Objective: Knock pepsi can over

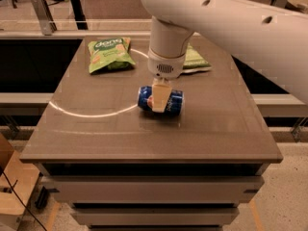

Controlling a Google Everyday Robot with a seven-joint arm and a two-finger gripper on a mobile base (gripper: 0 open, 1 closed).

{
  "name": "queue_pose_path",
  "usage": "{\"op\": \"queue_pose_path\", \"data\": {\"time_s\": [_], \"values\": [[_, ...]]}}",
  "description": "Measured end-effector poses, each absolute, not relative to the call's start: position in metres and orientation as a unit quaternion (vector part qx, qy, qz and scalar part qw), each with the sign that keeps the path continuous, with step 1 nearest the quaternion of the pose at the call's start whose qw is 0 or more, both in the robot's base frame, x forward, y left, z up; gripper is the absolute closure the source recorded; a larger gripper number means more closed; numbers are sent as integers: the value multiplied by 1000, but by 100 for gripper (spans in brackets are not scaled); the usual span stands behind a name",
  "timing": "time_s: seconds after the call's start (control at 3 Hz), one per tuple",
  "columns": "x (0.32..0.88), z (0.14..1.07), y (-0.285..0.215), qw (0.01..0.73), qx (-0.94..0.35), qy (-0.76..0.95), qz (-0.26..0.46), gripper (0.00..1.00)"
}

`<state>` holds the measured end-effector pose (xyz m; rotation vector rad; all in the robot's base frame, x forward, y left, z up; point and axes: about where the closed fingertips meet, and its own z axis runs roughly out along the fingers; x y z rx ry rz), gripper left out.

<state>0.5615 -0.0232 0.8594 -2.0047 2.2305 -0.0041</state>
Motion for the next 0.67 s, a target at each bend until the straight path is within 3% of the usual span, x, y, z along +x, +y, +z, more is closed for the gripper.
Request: {"op": "queue_pose_path", "data": {"time_s": [0.33, 0.67], "values": [[568, 861, -37, 56, -671, 738, -47, 13], [568, 866, -37, 67, -676, 732, -48, 0]]}}
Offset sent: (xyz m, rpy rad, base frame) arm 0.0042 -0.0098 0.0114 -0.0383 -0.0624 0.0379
